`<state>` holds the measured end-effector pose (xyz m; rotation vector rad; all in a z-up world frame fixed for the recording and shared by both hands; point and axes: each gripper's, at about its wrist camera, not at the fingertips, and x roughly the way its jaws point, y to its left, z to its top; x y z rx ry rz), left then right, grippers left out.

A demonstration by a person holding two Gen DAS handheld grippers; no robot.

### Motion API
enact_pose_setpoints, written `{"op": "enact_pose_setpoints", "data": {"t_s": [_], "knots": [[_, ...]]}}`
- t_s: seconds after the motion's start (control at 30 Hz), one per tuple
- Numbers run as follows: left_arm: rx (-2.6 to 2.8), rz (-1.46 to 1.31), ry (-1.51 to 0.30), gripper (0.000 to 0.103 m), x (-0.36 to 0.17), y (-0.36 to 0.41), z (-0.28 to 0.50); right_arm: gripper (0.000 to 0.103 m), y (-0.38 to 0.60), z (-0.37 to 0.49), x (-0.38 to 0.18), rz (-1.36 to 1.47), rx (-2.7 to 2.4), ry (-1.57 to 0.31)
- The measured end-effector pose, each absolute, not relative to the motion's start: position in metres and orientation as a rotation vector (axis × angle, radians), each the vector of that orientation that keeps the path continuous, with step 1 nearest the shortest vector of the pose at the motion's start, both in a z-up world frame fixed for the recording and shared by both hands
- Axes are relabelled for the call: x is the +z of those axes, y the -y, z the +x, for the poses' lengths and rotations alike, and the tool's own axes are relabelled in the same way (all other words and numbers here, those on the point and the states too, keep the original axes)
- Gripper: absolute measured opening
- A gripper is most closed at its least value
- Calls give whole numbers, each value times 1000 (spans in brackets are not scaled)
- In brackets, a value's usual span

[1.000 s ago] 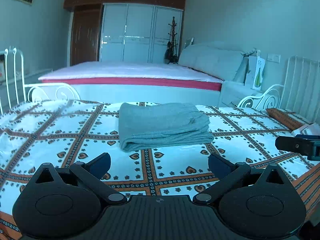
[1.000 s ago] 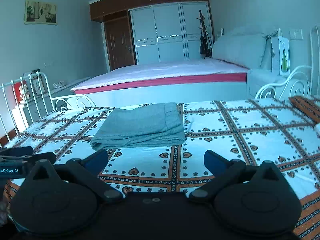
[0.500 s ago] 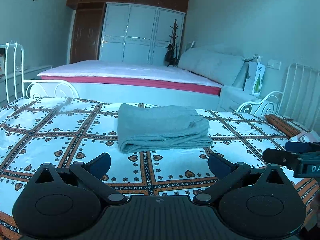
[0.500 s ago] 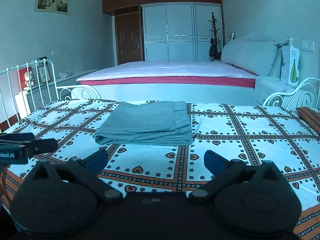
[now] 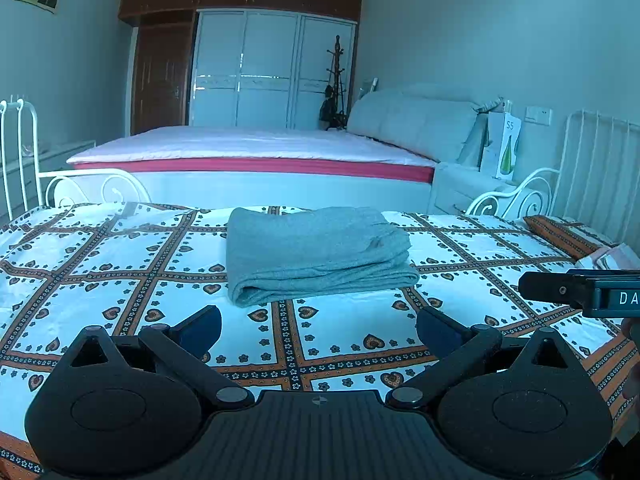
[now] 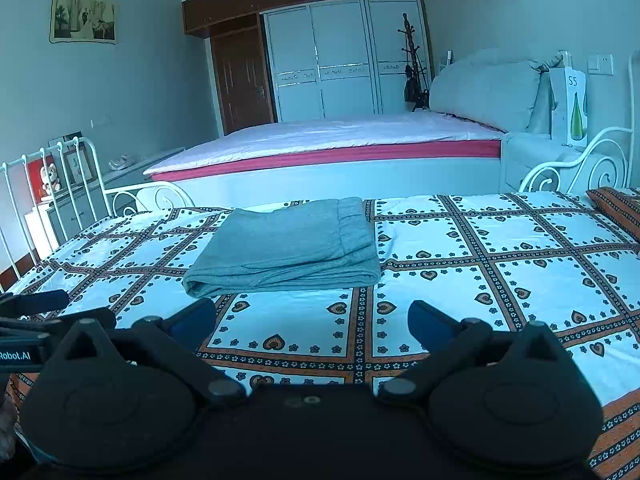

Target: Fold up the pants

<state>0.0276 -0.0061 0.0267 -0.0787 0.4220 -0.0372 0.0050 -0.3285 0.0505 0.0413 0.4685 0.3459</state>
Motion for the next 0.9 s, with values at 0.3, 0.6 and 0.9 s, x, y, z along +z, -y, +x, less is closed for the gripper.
{"op": "enact_pose_setpoints", "data": {"t_s": [0.3,0.6,0.9], "knots": [[-38,-78,-423,103,27,7,28,97,329,6,50,41,348,-470],[-38,-79,-421,103,27,7,27,97,329,6,50,42,348,-471],[-40,-81,-422,103,25,8,28,97,329,6,49,45,351,-471]]}}
